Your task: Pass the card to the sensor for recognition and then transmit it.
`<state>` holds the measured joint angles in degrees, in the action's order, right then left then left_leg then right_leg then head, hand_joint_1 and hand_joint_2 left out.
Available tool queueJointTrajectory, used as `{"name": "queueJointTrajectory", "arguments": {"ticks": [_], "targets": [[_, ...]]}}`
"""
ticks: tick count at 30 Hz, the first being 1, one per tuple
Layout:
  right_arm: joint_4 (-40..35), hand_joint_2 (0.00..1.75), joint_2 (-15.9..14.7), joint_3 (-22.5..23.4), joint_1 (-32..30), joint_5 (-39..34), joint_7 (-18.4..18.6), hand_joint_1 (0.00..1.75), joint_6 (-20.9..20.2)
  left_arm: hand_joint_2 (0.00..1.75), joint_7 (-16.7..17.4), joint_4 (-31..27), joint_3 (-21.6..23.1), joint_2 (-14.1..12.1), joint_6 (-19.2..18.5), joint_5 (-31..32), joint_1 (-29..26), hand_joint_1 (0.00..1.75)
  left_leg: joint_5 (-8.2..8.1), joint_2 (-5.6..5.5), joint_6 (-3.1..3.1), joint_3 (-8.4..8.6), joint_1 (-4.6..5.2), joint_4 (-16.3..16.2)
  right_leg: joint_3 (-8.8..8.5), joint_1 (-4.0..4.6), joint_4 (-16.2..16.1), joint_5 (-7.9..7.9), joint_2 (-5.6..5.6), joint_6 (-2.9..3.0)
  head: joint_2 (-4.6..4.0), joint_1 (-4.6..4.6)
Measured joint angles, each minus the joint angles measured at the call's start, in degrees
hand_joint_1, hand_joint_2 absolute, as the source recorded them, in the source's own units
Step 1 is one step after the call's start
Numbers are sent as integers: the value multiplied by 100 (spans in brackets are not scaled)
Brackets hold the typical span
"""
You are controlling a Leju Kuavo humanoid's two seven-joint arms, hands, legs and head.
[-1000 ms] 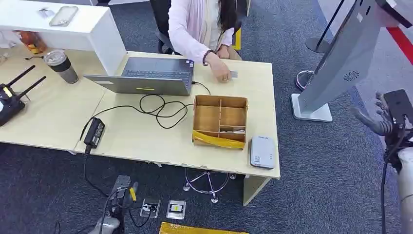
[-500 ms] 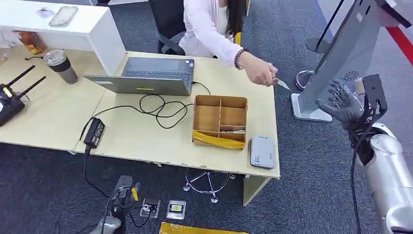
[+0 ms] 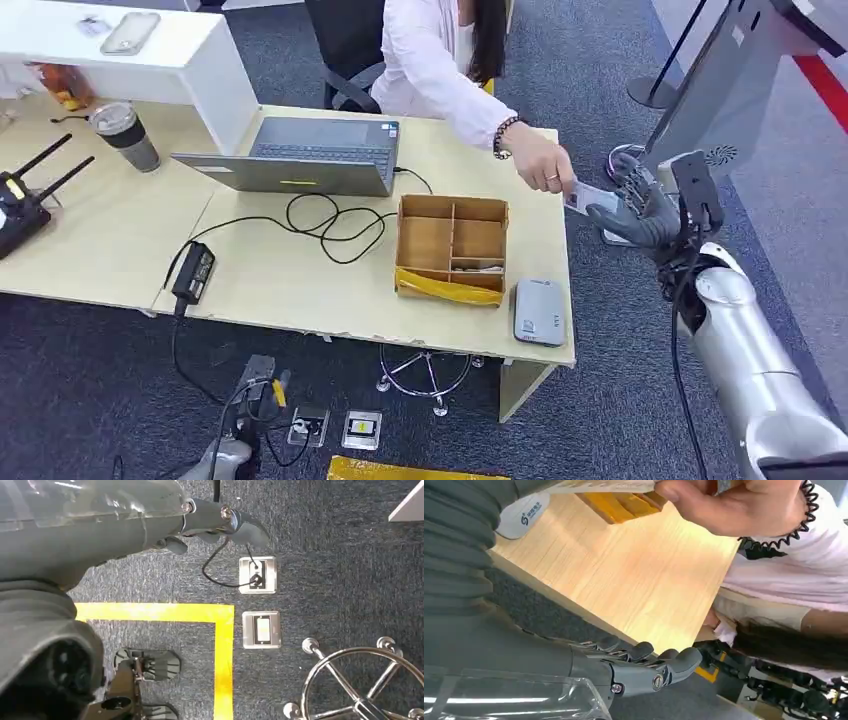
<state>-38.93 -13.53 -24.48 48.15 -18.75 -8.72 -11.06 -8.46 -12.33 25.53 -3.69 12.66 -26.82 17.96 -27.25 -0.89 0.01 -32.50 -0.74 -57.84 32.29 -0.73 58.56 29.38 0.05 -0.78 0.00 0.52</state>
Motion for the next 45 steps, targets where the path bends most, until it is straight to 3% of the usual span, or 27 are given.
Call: {"name": "queueJointTrajectory", "arguments": {"ticks": [4, 5, 30, 45], "targets": [[0, 175, 70, -209, 2, 148, -81, 9, 133, 0, 6, 0, 17, 2, 28, 2, 1, 0, 0, 0, 0, 0, 0, 0, 0, 0, 0, 0, -1, 0, 0, 0], [0, 175, 78, -253, 2, 164, -94, 175, 144, 0, 17, 0, 20, 2, 28, 7, 1, 0, 0, 0, 0, 0, 0, 0, 1, 0, 0, 0, -1, 0, 0, -2], [2, 175, 116, -564, -1, 308, -44, 175, 11, 0, 26, 0, 46, 4, 33, -2, 0, 0, 0, 1, 0, 1, 0, 0, 3, 0, -1, 0, 4, 0, 0, 0], [6, 175, 116, -692, 49, 428, -243, 175, -72, 0, 26, 0, 44, -2, 33, -61, 3, 0, 0, 1, 0, 0, 0, 0, 2, 0, 0, 0, 3, 0, 0, 0]]}}
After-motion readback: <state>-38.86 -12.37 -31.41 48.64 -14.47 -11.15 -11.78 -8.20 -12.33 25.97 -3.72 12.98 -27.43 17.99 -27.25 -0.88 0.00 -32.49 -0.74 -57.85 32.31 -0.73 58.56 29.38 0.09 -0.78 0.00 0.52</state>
